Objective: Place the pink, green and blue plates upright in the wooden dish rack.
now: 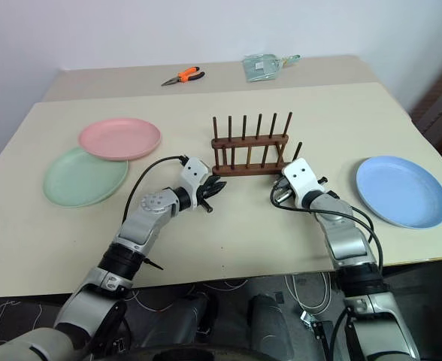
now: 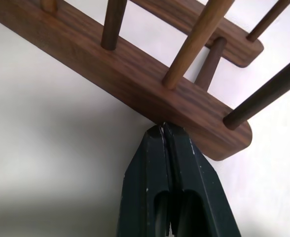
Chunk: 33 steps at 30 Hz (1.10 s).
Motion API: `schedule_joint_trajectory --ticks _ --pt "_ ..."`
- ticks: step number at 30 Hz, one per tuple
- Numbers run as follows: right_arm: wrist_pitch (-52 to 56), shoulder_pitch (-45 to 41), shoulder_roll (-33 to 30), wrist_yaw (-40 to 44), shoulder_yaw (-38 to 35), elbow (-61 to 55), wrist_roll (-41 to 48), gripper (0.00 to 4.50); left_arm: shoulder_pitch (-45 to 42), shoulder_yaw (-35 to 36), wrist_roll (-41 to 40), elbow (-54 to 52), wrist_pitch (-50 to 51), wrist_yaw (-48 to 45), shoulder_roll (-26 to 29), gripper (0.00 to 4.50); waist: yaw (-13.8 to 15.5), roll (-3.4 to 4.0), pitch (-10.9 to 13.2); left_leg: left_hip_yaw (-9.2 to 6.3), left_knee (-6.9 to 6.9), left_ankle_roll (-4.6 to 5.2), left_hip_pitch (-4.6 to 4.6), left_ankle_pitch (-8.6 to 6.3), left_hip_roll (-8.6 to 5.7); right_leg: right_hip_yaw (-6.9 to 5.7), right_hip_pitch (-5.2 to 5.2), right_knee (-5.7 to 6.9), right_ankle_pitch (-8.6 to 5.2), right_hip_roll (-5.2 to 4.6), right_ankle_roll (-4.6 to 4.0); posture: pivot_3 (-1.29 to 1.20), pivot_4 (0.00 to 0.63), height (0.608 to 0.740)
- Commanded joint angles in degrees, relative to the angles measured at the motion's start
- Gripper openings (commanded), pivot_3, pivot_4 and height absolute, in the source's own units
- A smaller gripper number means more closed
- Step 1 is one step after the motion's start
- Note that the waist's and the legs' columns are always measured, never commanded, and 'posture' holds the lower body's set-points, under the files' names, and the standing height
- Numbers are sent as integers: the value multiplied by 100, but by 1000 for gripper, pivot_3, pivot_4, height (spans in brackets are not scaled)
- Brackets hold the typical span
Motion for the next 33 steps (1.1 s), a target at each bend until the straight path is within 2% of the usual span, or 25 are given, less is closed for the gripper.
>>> schedule_joint_trajectory --ticks 1,2,4,5,8,11,12,18,23,27,30,33 --pt "-120 -124 39 50 -2 77 1 0 117 86 168 434 31 112 157 1108 -1 0 0 0 0 0 0 0 0 0 0 0 0 0 0 0 150 727" --pt "-103 -115 38 133 -18 41 63 0 135 88 171 396 9 92 192 1108 -2 0 0 0 0 0 0 0 0 1 0 0 0 0 0 0 150 727" --pt "-137 35 -121 454 -11 -300 168 513 297 257 -65 2 126 -111 336 1055 -38 0 0 0 0 0 0 0 0 1 -1 0 0 1 0 0 150 727" --pt "-162 131 -210 610 -4 -546 206 839 394 389 -183 -241 197 -174 442 1607 -88 0 0 0 -3 0 -1 0 0 2 -3 0 0 1 0 0 150 727" --pt "-38 326 -314 956 -38 -1244 425 2267 568 850 -539 -901 396 -168 693 2841 -190 0 0 0 -16 -1 -15 -1 1 5 -30 8 0 1 0 0 150 727" --pt "132 431 -381 1256 15 -1901 655 3821 306 1776 -901 -1386 687 580 738 4384 -246 -7 10 -1 -15 -7 -35 4 2 6 -61 17 1 3 -2 0 150 727" --pt "155 423 -380 1256 36 -1999 632 4343 144 2090 -977 -1461 752 929 711 4500 -241 -10 11 -3 -13 -8 -37 4 4 5 -62 18 1 4 -2 0 150 727" --pt "102 286 -296 1332 234 -1991 564 4433 -570 3439 -761 -1914 1342 3173 704 4500 -116 -29 21 -5 -6 -8 -39 2 -2 0 -55 5 2 0 1 0 150 727" --pt "-34 167 -259 1362 378 -1783 516 4433 -606 4573 -1386 -2822 2484 4355 318 4500 -108 -34 24 -4 -9 -10 -39 0 -3 0 -55 6 3 1 2 0 150 727" --pt "-121 90 -242 1388 405 -1699 524 4433 -714 5351 -2053 -2901 3285 4826 59 4500 -107 -36 24 -5 -2 -11 -39 1 -3 -2 -53 11 4 2 4 0 150 727" --pt "-169 44 -197 1382 397 -1725 566 4433 -804 5847 -2795 -2535 3733 4808 -88 4500 -105 -46 28 -6 -1 -14 -39 2 -3 -4 -53 12 4 3 4 0 150 727" --pt "-207 22 -161 1338 364 -1753 563 4500 -923 6172 -3254 -2076 3875 4840 -109 3734 -107 -53 31 -6 -1 -15 -39 3 -3 -4 -53 12 4 3 4 0 150 727"
